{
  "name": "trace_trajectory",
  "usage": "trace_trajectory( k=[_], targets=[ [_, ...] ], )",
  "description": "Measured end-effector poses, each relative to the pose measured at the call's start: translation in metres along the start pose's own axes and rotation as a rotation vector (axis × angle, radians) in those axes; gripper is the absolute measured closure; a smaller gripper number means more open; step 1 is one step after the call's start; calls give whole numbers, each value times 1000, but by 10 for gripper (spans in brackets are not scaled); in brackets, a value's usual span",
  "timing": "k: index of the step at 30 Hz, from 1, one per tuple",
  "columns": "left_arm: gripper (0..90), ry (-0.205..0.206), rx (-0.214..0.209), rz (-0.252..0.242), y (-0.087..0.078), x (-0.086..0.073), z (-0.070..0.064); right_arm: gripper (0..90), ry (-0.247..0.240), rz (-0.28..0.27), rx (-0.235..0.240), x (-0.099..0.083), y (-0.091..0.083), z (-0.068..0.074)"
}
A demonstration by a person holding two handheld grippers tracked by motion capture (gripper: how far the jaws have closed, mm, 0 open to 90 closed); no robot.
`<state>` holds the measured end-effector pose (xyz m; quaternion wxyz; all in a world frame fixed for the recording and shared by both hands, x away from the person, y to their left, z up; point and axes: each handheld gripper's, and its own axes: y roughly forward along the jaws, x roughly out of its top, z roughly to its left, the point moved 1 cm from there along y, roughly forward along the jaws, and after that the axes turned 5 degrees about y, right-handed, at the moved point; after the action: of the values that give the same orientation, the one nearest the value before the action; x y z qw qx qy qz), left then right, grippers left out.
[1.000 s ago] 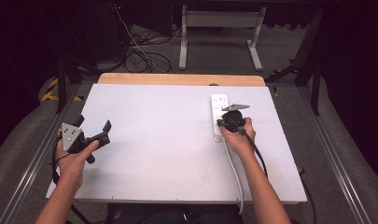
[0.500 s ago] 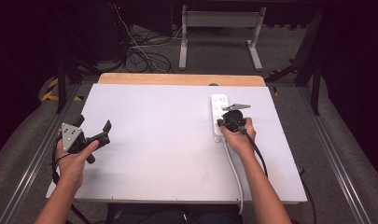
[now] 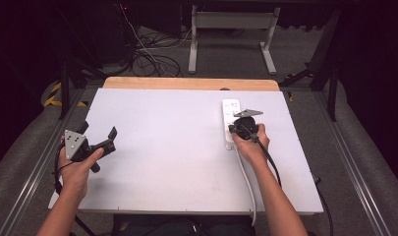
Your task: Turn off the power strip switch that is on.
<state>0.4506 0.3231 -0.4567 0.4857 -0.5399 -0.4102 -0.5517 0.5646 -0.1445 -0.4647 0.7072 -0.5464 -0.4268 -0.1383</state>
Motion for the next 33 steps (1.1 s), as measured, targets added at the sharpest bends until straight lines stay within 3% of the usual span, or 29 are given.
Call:
trace_trajectory(
  k=[15, 21, 25, 27, 33],
  targets=[
    [22, -1, -3, 0, 1, 0, 0, 900, 8, -1, 8, -1, 0, -1],
    [22, -2, -2, -1, 1, 0, 0, 900, 32, -11, 16, -1, -1, -3],
    [22, -5, -3, -2, 1, 0, 0, 900, 85, -52, 44, -5, -2, -11],
    [22, -4, -2, -1, 2, 0, 1, 900, 118, -120, 51, -5, -9, -19],
    [22, -10, -4, -3, 2, 0, 1, 900, 116, -204, 57, -2, -23, -24]
  ],
)
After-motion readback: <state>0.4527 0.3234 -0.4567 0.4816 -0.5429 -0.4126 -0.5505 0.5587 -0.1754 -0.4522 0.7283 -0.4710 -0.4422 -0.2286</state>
